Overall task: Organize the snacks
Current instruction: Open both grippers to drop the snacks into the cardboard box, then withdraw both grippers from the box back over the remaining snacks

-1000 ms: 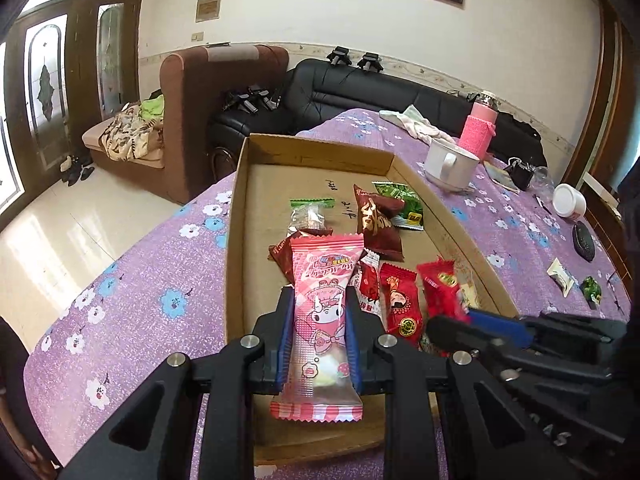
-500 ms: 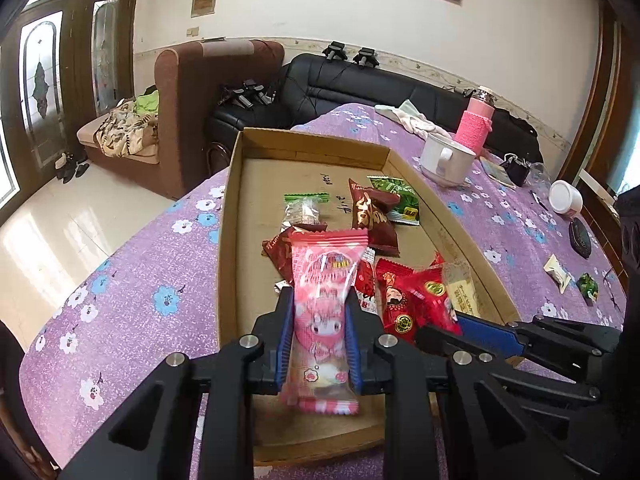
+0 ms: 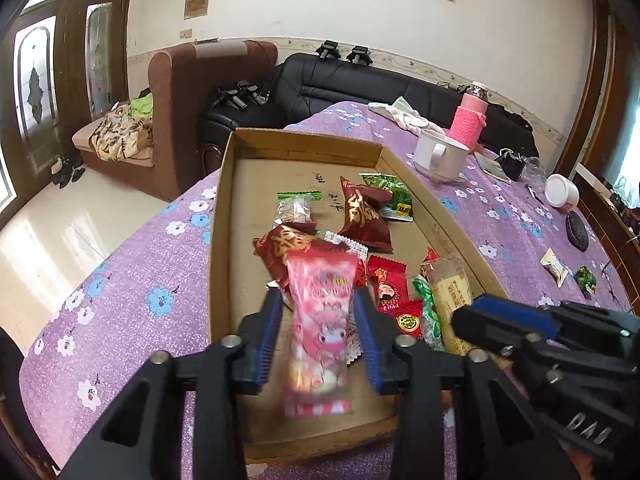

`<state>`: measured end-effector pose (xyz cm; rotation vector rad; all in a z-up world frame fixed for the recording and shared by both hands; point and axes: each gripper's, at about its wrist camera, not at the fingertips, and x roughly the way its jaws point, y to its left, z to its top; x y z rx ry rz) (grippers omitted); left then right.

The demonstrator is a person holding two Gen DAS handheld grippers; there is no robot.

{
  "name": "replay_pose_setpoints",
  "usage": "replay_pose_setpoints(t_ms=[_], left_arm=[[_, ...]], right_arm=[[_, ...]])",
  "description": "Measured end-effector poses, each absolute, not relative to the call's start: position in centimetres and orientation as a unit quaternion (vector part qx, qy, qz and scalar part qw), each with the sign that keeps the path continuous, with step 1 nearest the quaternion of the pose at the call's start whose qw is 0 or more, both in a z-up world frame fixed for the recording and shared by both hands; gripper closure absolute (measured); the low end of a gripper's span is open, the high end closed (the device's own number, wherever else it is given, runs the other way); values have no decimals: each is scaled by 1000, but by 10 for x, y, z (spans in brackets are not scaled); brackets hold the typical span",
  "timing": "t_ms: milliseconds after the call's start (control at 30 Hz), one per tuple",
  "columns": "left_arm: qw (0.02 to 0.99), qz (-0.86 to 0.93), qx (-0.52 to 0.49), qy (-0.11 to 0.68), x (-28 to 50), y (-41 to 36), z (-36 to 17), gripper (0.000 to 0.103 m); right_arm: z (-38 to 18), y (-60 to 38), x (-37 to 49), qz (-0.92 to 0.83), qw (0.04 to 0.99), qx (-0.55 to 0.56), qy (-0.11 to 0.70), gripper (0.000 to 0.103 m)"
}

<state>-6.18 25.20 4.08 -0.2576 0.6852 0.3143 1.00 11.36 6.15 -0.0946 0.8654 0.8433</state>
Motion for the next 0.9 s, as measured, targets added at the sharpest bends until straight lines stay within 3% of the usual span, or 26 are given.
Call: replay_pose_setpoints(t_ms=[600,900], left_arm=[[921,169,-91,339,-61,241,42,51],[915,201,-75,341,-60,237,43,46]], right_arm=[[69,-25,58,296,855,82,417,79],[61,-27,55,302,853,78,417,78]])
